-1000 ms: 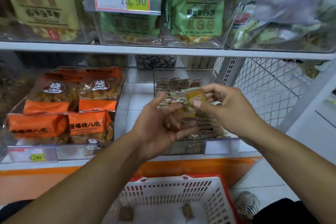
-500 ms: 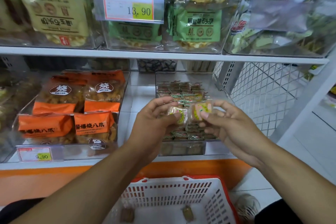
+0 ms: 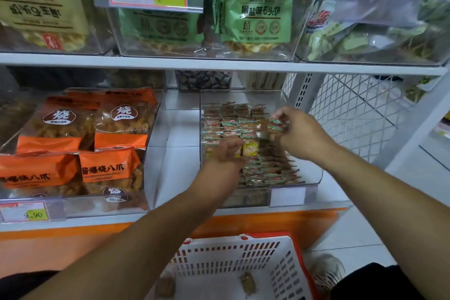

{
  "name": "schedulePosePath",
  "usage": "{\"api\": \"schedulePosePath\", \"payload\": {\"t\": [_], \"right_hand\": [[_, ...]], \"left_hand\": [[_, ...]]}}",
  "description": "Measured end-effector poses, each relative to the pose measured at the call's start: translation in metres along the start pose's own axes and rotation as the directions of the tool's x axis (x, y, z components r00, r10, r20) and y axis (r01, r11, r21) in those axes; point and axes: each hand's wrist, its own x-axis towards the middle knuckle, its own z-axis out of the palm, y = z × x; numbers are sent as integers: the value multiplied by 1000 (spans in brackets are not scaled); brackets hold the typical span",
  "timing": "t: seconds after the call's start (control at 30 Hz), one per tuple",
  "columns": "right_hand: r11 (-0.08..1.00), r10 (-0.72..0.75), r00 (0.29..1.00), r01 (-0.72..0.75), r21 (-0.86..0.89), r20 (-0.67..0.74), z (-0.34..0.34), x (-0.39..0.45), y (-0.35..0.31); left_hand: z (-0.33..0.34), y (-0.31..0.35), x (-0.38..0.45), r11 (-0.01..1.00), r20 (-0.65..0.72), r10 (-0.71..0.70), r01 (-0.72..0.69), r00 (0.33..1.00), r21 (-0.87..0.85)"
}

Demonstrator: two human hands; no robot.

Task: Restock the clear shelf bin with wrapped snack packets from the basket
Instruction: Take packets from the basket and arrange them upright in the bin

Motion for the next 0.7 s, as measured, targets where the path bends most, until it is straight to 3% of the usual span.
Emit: {"api": "schedulePosePath", "payload": {"t": [0.07,0.13,0.23,0.37,0.53,0.57,0.63,0.7], "right_hand": [[952,-25,999,33,-304,31,3,35,8],[918,49,995,-8,-395,92,17,62,16],[951,116,987,-78,-299,114,40,85,26],[984,171,983,-174,-46,-60,53,89,35],[980,196,980,-196,-17,17,52,73,34],[980,197,980,-198,-17,-21,48,68,29],[996,82,964,-85,1,-252,38,54,15],[970,-161,816,236,66,-555,36,24,-4]], "left_hand": [[1,-5,5,998,22,-38,37,999,51],[0,-9,9,993,-19,-67,69,998,96],[-3,-11,12,984,-80,-94,105,992,143],[-9,-10,7,978,-82,-68,83,994,191],[-16,-2,-20,962,-113,107,-75,988,262],[-17,1,-29,947,-126,186,-144,975,287],[-21,4,-47,905,-102,340,-295,935,307],[-29,-2,-63,877,21,365,-351,931,328]]}}
